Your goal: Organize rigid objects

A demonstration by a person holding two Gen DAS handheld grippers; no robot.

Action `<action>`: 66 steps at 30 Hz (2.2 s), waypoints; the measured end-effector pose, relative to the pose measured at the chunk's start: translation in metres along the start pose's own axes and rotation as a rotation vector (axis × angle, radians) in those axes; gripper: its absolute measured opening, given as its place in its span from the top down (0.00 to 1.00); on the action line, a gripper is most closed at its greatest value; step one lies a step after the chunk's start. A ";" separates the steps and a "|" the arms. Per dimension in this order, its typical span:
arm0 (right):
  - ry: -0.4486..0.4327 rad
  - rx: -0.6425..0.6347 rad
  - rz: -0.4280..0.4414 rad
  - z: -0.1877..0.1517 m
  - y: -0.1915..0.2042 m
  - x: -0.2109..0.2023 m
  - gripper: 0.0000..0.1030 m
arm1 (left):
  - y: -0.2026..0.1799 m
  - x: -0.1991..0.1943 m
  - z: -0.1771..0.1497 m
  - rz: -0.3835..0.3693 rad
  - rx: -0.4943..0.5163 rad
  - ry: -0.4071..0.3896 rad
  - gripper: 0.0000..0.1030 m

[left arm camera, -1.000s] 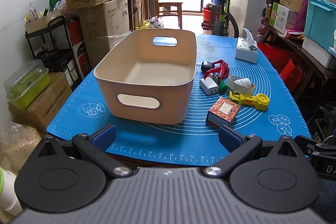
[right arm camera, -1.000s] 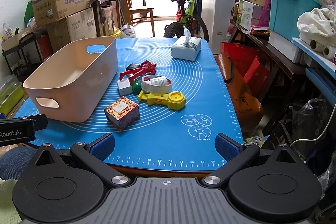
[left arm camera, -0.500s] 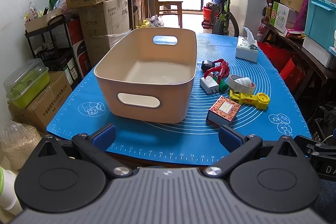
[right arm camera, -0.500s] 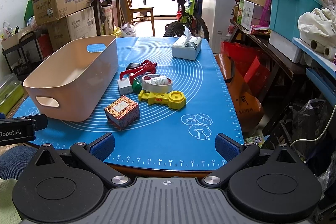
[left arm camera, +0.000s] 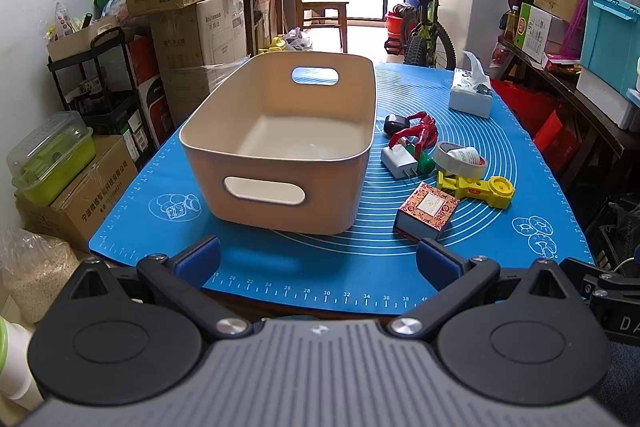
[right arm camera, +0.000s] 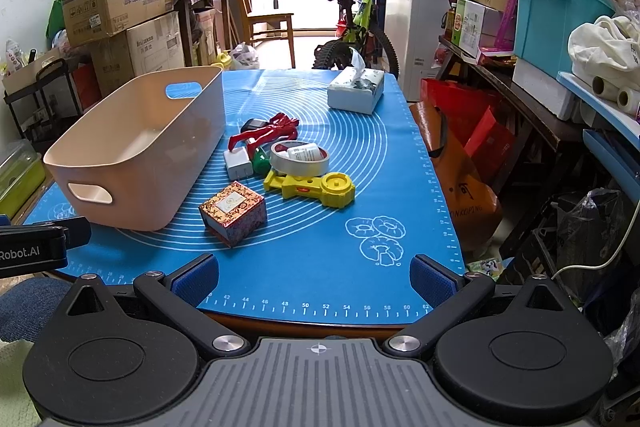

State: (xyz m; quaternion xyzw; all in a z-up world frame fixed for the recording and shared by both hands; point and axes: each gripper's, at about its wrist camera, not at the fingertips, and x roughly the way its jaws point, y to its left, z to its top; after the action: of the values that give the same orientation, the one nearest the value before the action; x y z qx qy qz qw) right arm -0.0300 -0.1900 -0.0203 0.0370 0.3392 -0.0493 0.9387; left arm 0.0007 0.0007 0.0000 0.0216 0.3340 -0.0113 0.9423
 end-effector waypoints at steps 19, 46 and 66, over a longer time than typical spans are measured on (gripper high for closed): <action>-0.002 0.007 -0.007 0.005 0.005 0.001 0.02 | -0.002 -0.003 -0.006 0.016 0.024 -0.014 0.00; -0.024 -0.010 0.045 0.053 0.029 0.022 0.02 | 0.026 0.000 0.063 0.048 -0.002 -0.027 0.00; 0.114 -0.090 0.124 0.085 0.058 0.112 0.02 | 0.083 0.081 0.122 0.090 -0.026 0.008 0.01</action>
State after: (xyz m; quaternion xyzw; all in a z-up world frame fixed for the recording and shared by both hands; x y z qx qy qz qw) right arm 0.1167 -0.1484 -0.0246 0.0186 0.3908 0.0263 0.9199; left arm 0.1435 0.0768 0.0463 0.0242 0.3364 0.0356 0.9407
